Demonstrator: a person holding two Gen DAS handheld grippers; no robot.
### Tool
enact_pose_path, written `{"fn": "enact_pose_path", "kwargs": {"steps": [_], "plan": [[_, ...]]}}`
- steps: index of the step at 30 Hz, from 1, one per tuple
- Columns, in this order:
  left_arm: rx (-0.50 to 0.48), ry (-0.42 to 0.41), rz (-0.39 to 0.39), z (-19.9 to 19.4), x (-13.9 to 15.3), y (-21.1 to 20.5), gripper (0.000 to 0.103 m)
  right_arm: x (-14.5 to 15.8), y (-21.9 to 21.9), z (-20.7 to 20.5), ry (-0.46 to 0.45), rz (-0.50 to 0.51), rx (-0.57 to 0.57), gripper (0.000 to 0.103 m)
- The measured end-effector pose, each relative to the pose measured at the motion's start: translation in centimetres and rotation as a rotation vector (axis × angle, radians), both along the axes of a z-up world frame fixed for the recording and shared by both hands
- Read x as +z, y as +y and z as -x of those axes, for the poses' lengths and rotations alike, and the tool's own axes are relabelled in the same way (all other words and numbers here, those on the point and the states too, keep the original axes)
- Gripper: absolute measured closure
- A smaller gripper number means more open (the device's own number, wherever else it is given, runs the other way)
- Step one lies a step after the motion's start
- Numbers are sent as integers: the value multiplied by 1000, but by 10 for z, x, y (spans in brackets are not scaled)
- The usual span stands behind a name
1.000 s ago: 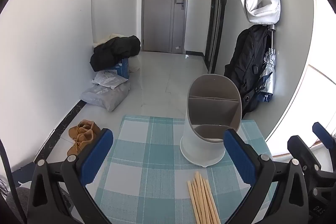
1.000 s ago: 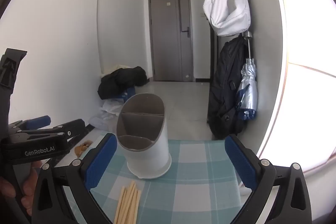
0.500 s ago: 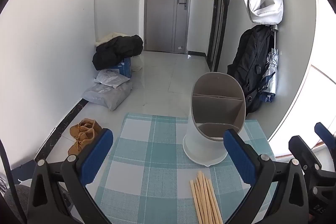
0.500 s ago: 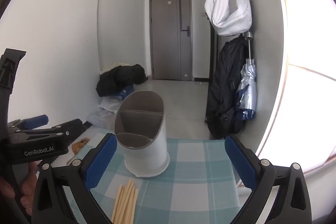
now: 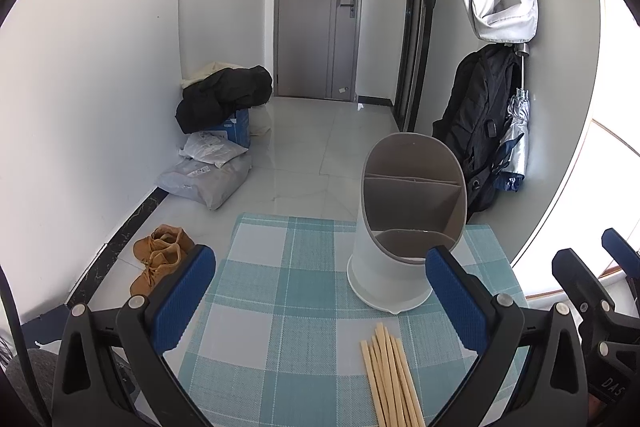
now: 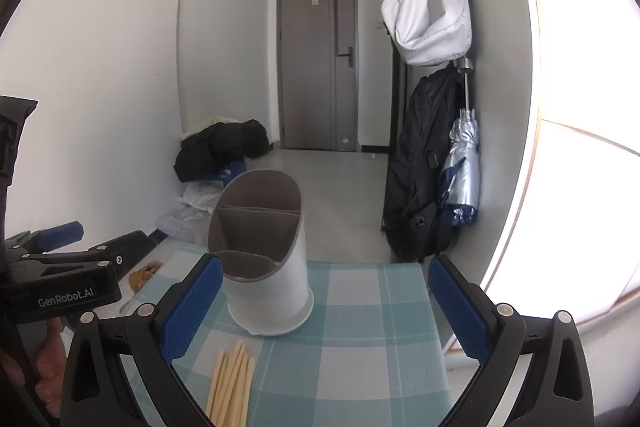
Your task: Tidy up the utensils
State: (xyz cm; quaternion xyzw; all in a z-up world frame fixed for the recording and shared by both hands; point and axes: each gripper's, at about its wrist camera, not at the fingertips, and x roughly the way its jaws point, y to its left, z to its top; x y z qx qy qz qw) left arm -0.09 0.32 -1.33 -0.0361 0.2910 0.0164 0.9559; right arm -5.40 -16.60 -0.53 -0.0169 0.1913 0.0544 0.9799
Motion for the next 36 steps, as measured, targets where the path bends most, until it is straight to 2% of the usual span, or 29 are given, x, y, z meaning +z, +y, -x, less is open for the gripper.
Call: {"fn": "enact_pose_path", "kwargs": {"steps": [36], "plan": [[23,18,23,-2,-2,3,1,2,-4,2,-11,-19,-13,0]]}}
